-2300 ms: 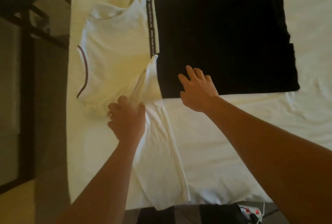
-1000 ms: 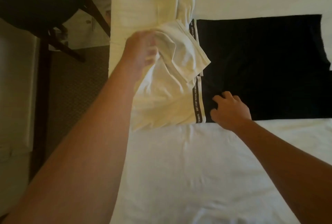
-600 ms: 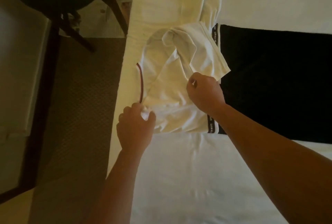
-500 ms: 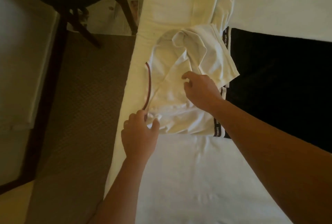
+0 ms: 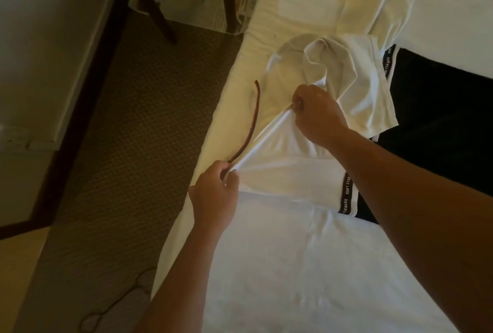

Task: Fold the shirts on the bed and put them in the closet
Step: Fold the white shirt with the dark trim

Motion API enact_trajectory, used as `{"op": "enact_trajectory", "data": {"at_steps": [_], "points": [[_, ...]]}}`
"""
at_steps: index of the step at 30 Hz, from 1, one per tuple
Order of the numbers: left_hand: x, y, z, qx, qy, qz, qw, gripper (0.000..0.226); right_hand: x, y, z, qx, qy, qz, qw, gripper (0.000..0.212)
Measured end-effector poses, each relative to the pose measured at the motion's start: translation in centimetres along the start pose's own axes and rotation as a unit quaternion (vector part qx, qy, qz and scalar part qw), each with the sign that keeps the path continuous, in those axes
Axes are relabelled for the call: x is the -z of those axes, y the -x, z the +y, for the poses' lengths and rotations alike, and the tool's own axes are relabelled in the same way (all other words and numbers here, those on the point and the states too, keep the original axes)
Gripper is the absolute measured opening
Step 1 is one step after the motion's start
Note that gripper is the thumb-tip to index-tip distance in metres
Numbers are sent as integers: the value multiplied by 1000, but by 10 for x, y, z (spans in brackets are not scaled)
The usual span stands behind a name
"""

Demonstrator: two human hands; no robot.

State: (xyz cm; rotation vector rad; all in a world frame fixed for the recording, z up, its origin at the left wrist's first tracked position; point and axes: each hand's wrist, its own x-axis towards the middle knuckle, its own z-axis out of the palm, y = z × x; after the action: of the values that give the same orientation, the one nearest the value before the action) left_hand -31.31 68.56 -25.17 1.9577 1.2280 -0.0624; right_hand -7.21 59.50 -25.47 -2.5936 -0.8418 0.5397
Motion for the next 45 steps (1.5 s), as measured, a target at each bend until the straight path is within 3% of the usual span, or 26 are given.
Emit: {"op": "enact_trajectory", "data": {"at_steps": [2, 5, 7, 9, 13, 16, 19, 23, 26, 28, 31, 34, 36, 38, 42, 45], "points": [[-4, 4, 6, -25, -102, 26, 994, 19, -6, 3, 4, 26, -9, -7, 1000, 21], [-16, 15, 28, -121, -262, 110, 951, 38, -2, 9, 7, 35, -65, 37, 997, 29], [-30, 14, 46, -223, -282, 122, 925, 47, 1, 13, 15, 51, -28, 136, 989, 25], [-44, 7, 59, -275, -271, 76, 919, 51, 2, 17, 23, 18, 36, 197, 980, 21], [-71, -9, 54, -228, -314, -47, 920, 74, 7, 18, 43, -106, 24, 133, 985, 26], [-80, -14, 40, -230, -328, -60, 914, 80, 12, 14, 55, -171, -99, 133, 971, 28], [-82, -10, 51, -209, -344, -58, 914, 83, 19, 8, 56, -203, -153, 165, 953, 31], [-82, -17, 86, -240, -345, 35, 907, 64, 25, 1, 54, -238, -170, 149, 945, 38], [-88, -44, 107, -271, -315, 101, 904, 54, 29, -7, 56, -267, -188, 119, 938, 28], [-91, -61, 124, -253, -299, 96, 915, 57, 35, -12, 62, -286, -222, 109, 926, 23], [-94, -82, 152, -149, -276, 15, 949, 58, 44, -11, 72, -316, -319, 134, 884, 22], [-91, -96, 175, -117, -266, -3, 957, 39, 59, -1, 80, -354, -393, 214, 821, 20], [-90, -94, 187, -140, -261, 6, 955, 24, 79, 12, 89, -371, -428, 270, 778, 10], [-88, -88, 188, -177, -250, 43, 951, 19, 100, 24, 100, -369, -431, 320, 759, 8], [-85, -55, 179, -320, -202, 124, 917, 11, 148, 62, 135, -339, -349, 408, 773, 7], [-85, -27, 164, -391, -183, 126, 893, 9, 163, 101, 169, -320, -294, 453, 779, 10]]}}
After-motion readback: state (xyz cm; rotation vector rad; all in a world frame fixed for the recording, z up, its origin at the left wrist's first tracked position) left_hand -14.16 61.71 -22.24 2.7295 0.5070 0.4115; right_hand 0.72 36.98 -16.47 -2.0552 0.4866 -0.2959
